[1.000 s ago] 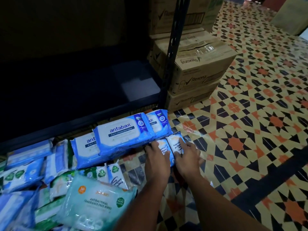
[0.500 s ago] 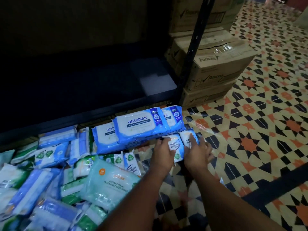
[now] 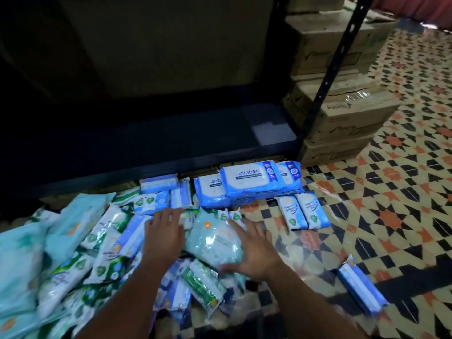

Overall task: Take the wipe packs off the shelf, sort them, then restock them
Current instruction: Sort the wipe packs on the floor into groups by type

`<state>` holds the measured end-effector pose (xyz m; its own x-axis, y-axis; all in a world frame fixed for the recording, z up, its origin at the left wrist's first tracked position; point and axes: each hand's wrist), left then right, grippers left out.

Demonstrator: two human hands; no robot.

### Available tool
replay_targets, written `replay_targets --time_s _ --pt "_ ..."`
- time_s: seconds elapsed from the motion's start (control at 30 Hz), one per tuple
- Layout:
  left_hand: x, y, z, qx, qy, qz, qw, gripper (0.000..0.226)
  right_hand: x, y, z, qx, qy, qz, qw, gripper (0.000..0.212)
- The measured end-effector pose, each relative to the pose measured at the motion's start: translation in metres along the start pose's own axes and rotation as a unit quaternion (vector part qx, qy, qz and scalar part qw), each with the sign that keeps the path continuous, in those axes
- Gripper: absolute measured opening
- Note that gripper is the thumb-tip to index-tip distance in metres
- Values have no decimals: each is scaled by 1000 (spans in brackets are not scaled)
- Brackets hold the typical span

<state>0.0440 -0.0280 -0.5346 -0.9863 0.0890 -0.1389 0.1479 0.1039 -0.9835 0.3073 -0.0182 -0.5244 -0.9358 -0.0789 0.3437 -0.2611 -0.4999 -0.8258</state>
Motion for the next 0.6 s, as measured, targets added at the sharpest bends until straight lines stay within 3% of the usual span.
replay_targets --time_s 0.1,0.23,0.37,0.47,0.6 --pt "36 11 48 36 16 -61 997 45 15 11 3 41 3 43 998 136" --pt "44 20 70 43 62 -55 996 60 23 17 3 -2 18 63 998 127" --pt "44 26 77 55 51 -45 996 62 37 15 -1 -43 5 -65 997 112" --pt "43 24 78 75 39 -32 996 62 77 7 -12 -65 -36 -142 987 108" --pt "34 20 76 65 27 -2 998 52 169 -7 -37 -72 -113 -44 990 114"
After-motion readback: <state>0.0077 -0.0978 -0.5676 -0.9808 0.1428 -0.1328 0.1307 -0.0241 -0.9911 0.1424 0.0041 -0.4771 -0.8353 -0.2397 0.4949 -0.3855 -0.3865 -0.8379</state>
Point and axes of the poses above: each hand's wrist, its own z-axis away from the middle knuckle, its own y-axis out of the palm, x = y × z, and after that the axes turned 11 degrees about y, right-handed
